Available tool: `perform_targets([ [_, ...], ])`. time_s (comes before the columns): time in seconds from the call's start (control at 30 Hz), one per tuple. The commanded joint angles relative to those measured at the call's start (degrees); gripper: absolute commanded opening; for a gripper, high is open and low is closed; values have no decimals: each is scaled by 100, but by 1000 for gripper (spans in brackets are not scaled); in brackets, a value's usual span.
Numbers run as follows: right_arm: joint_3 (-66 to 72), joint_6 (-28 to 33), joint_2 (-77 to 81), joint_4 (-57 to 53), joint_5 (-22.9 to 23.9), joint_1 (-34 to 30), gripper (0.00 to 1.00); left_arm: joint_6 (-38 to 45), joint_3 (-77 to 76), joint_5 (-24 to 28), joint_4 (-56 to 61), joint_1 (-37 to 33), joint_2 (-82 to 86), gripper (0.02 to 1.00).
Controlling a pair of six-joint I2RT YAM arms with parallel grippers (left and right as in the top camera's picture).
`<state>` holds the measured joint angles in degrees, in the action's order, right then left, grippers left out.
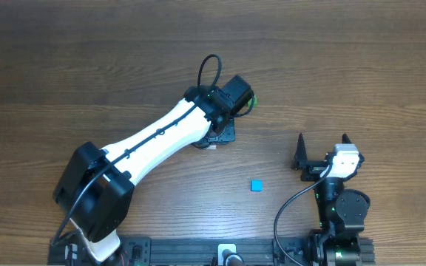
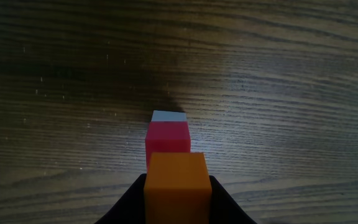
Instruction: Stack Cubes
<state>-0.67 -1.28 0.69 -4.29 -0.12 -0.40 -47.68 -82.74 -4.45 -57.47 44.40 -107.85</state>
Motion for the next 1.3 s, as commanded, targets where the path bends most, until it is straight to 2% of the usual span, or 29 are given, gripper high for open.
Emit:
perform_targets([
  [0.03,37,9,-35,4,-48,-31,993,-57,24,33,0,7,-103,42],
  [1.3,37,9,-35,2,-46,-31,991,-57,24,7,-66,-4,-319,42],
])
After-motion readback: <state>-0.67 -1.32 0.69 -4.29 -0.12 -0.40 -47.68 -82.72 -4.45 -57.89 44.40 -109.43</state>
